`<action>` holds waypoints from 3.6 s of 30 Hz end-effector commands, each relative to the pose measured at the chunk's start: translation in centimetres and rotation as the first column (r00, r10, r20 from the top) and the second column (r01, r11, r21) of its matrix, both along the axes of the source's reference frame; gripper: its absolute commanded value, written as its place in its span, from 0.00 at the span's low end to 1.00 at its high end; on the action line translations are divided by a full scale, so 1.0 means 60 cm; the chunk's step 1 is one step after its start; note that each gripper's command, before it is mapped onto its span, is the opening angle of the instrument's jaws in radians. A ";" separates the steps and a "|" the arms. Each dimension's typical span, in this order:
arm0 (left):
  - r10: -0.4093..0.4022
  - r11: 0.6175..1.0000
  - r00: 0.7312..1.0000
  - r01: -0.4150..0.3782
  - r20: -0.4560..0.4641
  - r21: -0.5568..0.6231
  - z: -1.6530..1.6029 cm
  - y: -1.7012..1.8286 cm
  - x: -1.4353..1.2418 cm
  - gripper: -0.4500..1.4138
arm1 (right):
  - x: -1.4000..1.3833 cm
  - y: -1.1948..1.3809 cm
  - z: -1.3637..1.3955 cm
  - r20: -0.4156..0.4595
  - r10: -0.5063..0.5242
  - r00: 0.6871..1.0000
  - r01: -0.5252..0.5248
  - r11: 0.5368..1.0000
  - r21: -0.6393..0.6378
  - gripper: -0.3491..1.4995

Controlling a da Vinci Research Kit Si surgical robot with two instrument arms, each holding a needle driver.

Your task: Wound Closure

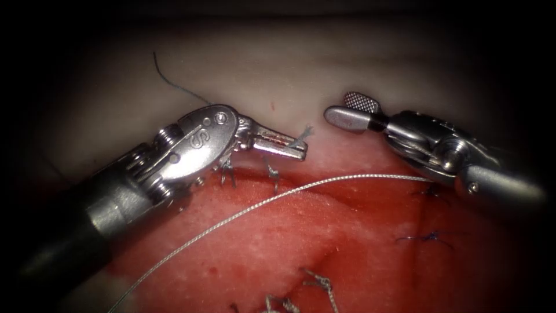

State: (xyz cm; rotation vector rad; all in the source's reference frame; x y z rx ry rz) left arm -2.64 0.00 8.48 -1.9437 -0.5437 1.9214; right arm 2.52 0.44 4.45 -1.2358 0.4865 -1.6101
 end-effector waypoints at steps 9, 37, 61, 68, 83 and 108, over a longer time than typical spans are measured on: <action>-0.137 0.989 0.990 0.138 -0.027 0.048 0.0037 0.0061 0.0045 0.00 | 0.0028 -0.0028 -0.0021 -0.099 -0.194 0.976 0.187 0.979 -0.079 0.96; -0.102 0.988 0.991 0.091 0.088 0.128 0.0022 0.0057 0.0025 0.00 | 0.0173 -0.0054 0.0000 -0.049 -0.252 0.967 0.233 0.943 -0.237 0.99; -0.079 0.989 0.990 0.063 0.116 0.133 0.0008 0.0048 0.0013 0.00 | 0.0239 -0.0050 0.0024 -0.015 -0.222 0.975 0.210 0.941 -0.266 0.99; -0.073 0.987 0.990 0.055 0.119 0.149 0.0007 0.0046 0.0011 0.00 | 0.0246 -0.0049 0.0025 -0.005 -0.224 0.974 0.214 0.934 -0.286 0.96; -0.054 0.985 0.990 0.031 0.130 0.173 0.0006 0.0039 0.0005 0.00 | 0.0242 -0.0044 0.0026 -0.004 -0.225 0.974 0.214 0.933 -0.290 0.00; -0.064 0.979 0.983 0.029 0.169 0.202 -0.0028 0.0075 0.0053 0.00 | 0.0210 -0.0026 0.0011 -0.070 -0.197 0.978 0.181 0.965 -0.187 0.00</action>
